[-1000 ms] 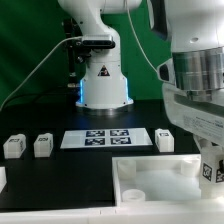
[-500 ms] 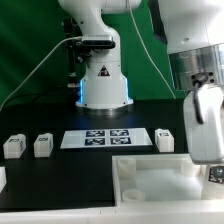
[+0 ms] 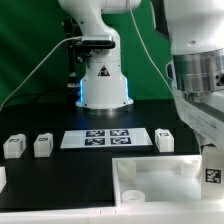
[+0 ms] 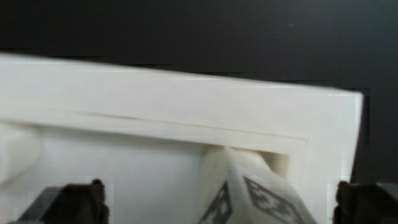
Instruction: Assemble one leg
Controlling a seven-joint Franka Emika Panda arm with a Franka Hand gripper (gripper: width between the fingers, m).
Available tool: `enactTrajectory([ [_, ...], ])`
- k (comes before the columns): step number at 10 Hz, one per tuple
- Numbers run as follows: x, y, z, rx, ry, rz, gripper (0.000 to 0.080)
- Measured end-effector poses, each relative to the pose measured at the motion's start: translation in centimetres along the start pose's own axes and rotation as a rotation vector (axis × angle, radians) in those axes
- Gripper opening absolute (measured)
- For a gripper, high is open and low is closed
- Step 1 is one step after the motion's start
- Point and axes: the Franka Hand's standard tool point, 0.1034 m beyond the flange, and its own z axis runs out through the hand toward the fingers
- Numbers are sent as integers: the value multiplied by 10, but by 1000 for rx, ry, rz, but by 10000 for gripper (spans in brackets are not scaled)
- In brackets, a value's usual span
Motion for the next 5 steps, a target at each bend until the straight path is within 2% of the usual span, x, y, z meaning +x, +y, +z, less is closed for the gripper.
enactTrajectory([
  [1, 11, 0, -1, 19, 10, -136, 648],
  [3, 12, 0, -1, 13, 20, -381, 649],
  [4, 15, 1, -1, 5, 29, -561, 649],
  [5, 15, -3, -2, -29, 69, -797, 649],
])
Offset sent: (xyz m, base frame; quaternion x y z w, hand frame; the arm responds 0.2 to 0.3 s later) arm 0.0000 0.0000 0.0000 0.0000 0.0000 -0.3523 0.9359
